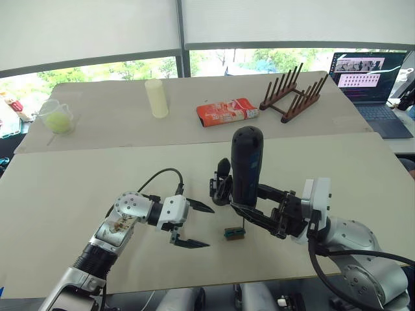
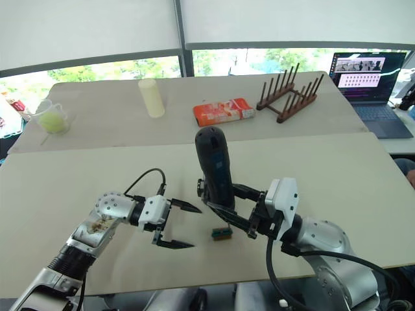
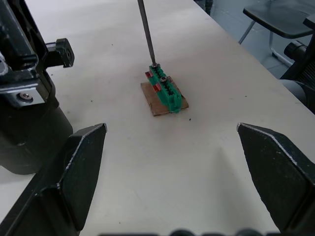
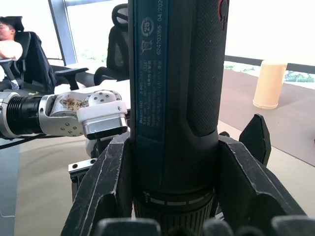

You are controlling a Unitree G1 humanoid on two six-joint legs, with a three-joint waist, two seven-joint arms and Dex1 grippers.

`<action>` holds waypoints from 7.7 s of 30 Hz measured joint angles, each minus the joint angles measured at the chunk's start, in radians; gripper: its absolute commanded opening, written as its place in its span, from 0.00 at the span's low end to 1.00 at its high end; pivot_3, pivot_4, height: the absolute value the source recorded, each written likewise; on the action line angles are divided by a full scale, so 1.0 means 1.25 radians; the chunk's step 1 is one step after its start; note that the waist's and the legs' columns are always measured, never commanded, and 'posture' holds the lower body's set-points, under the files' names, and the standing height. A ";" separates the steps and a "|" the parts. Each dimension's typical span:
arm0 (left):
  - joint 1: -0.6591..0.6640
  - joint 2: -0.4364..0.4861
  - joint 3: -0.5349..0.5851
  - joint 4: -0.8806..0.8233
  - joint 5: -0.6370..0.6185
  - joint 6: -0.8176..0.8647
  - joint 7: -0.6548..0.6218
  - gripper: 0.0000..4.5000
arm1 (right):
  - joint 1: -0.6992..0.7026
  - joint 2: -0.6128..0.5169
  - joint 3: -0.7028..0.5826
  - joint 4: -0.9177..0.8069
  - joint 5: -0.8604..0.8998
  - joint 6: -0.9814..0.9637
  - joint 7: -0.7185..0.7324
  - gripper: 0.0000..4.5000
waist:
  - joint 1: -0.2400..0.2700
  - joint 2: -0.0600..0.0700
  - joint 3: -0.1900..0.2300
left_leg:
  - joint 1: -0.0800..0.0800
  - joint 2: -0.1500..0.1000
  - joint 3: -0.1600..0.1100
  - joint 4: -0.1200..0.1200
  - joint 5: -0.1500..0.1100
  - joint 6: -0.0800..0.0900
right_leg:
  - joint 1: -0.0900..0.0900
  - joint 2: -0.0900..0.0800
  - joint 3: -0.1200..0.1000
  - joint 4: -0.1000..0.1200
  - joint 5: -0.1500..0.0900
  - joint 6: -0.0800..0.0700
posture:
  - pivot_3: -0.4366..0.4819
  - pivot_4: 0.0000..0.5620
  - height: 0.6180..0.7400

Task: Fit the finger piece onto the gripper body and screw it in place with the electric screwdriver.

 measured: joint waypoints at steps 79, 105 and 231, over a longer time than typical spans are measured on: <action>-0.035 -0.004 -0.002 0.038 0.001 -0.016 -0.009 1.00 | 0.011 0.010 0.001 -0.011 -0.018 -0.004 -0.002 0.42 | 0.000 0.000 0.000 | 0.000 0.000 0.000 0.000 0.000 0.000 | 0.000 0.000 0.000 0.000 0.000 0.000 | 0.48 0.27 1.00; -0.035 -0.007 -0.011 0.038 0.001 -0.015 -0.008 1.00 | 0.030 0.009 0.001 -0.024 -0.018 -0.004 -0.004 0.42 | 0.000 0.000 0.000 | 0.000 0.000 0.000 0.000 0.000 0.000 | 0.000 0.000 0.000 0.000 0.000 0.000 | 0.48 0.27 1.00; -0.013 -0.016 -0.031 0.030 0.000 -0.031 -0.008 1.00 | -0.006 0.004 -0.007 0.004 0.000 0.019 -0.006 0.42 | 0.000 0.000 0.000 | 0.000 0.000 0.000 0.000 0.000 0.000 | 0.000 0.000 0.000 0.000 0.000 0.000 | 0.48 0.27 1.00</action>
